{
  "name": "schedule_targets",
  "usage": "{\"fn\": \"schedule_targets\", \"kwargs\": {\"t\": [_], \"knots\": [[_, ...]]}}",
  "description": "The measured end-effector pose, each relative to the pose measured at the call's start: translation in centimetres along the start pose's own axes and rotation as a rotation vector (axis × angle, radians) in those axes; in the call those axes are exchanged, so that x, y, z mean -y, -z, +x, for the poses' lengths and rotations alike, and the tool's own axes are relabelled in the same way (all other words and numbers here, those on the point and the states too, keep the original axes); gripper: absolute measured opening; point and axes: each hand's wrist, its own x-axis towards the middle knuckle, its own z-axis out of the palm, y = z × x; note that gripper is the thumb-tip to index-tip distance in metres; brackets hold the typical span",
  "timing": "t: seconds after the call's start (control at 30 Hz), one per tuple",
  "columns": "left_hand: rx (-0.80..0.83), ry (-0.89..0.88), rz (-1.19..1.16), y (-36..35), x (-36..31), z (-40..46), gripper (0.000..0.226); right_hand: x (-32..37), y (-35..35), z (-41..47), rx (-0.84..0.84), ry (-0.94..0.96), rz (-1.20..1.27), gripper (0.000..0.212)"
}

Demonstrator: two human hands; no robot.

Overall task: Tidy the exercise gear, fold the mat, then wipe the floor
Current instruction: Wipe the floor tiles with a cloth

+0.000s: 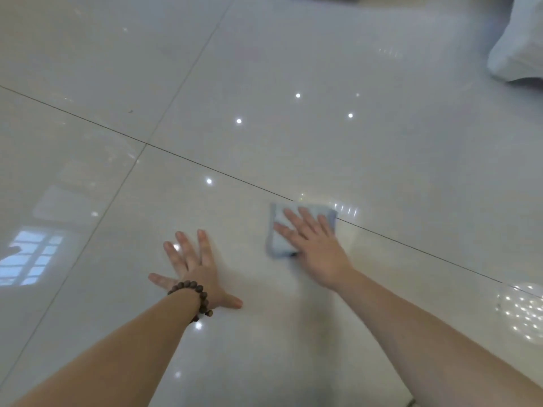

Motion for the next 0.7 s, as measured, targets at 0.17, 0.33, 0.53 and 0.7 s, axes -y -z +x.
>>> {"fn": "schedule_targets", "kwargs": {"t": [0.17, 0.33, 0.53, 0.7], "knots": [[0.01, -0.022, 0.004, 0.2, 0.0, 0.0, 0.164, -10.2, 6.6, 4.7, -0.16, -0.88, 0.091, 0.056], [0.012, -0.031, -0.029, 0.3, 0.0, -0.3, 0.163, 5.1, -2.0, 3.0, -0.113, -0.124, -0.055, 0.065], [0.003, -0.052, -0.051, 0.4, 0.0, -0.8, 0.161, -5.7, 0.5, -4.0, -0.091, -0.193, -0.096, 0.064], [0.002, -0.04, -0.037, 0.3, -0.2, -0.5, 0.162, -10.5, 5.6, 1.3, -0.183, -0.941, 0.056, 0.058]]}}
